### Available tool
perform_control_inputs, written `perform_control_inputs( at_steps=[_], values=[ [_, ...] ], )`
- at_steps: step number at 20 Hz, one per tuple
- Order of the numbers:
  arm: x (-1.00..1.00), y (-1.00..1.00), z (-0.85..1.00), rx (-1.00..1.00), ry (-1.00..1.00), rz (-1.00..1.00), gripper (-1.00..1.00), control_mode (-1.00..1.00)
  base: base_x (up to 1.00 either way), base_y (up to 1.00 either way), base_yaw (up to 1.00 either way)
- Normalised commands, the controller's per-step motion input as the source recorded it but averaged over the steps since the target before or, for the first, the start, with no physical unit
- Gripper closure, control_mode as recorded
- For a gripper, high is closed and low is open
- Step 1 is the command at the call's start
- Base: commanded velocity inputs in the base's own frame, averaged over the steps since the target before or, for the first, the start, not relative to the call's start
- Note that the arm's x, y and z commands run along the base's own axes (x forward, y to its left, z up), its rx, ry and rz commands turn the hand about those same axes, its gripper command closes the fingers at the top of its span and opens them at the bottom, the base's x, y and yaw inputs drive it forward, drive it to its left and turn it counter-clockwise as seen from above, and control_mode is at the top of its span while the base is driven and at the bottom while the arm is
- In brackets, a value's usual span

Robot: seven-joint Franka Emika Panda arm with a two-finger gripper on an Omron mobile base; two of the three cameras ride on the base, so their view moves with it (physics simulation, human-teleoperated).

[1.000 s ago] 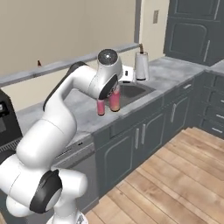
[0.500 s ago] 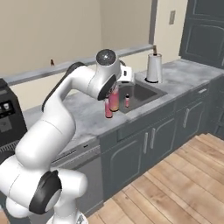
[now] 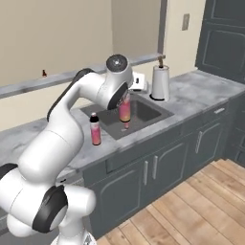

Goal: Place the large bottle from the dining counter next to the other large bottle outside the sink, and place the small bottle from the dining counter next to the other small bottle inside the sink.

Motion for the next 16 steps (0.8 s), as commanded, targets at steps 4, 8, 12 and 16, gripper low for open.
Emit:
perform_control_inputs(
  at_steps=[4, 8, 12, 16],
  values=[
    [0.0, 0.0, 0.0, 0.0, 0.0, 0.0, 1.0, 1.0, 0.09, 0.0, 0.25],
    [0.0, 0.0, 0.0, 0.0, 0.0, 0.0, 1.0, 1.0, 0.2, -0.29, 0.19],
    [0.0, 0.0, 0.0, 0.0, 0.0, 0.0, 1.0, 1.0, 0.05, -0.02, 0.25],
    [0.0, 0.0, 0.0, 0.0, 0.0, 0.0, 1.0, 1.0, 0.0, 0.0, 0.25]
  ],
)
